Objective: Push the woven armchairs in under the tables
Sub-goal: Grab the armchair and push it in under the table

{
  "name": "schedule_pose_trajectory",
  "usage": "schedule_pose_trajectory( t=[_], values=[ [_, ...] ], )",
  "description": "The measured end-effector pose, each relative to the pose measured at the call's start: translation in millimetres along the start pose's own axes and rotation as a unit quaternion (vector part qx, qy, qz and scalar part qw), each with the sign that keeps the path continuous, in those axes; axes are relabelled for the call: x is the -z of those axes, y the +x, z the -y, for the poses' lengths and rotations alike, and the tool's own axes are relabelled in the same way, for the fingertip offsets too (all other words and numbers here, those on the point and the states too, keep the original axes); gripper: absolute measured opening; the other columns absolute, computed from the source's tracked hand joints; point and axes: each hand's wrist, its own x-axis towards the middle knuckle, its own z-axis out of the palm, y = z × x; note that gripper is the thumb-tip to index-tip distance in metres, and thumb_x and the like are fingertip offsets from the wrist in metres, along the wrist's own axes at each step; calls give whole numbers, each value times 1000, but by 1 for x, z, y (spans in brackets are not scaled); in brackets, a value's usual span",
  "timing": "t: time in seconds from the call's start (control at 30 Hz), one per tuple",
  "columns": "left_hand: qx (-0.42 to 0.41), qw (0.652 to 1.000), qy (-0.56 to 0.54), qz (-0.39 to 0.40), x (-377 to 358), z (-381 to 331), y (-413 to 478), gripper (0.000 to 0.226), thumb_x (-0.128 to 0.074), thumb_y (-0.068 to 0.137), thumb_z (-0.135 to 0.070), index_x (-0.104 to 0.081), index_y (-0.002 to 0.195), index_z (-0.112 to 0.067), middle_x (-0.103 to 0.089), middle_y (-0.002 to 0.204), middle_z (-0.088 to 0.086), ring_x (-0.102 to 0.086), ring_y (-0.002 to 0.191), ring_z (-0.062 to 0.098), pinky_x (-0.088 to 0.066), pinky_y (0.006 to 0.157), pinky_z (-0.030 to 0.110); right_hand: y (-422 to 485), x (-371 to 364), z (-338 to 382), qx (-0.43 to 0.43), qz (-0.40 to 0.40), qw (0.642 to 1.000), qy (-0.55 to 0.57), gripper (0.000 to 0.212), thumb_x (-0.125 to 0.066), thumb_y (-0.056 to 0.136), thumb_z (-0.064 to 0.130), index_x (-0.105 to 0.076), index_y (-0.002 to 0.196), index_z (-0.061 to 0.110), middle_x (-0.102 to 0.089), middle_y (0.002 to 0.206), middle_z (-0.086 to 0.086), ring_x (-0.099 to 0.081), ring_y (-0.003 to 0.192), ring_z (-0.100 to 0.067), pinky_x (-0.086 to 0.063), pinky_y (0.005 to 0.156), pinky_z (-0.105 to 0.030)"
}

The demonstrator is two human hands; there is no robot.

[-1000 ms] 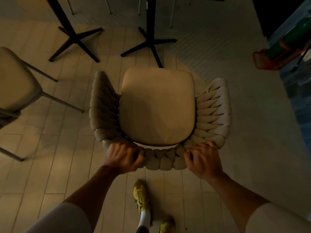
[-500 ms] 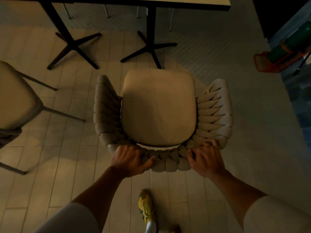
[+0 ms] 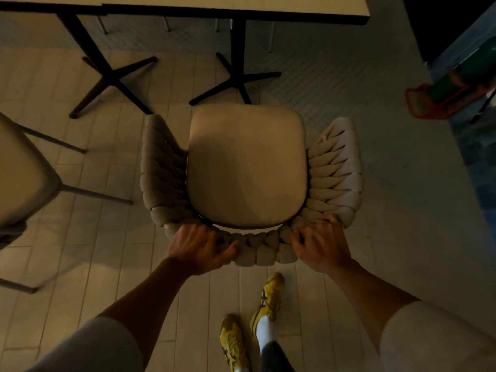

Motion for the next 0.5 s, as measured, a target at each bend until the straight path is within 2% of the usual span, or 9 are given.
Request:
schedule_pose_trajectory(
  t=[0.23,0.5],
  values=[
    [16,999,-27,23,5,21,35,84,-11,89,-86,-73,84,-30,-64,72,-8,-57,60,11,-45,57,29,41,5,-5,0,-8,1000,23,41,-53,88,39,-67,54,20,-67,58,0,-63,66,-19,-40,89,-39],
    [8,1000,-22,-10,17,46,82,71,-22,92,-82,-74,84,-34,-66,73,-10,-59,61,10,-47,55,27,98,10,-14,9,-6,999,51,40,-54,87,39,-64,54,20,-67,59,1,-61,65,-20,-42,88,-40]
  ],
)
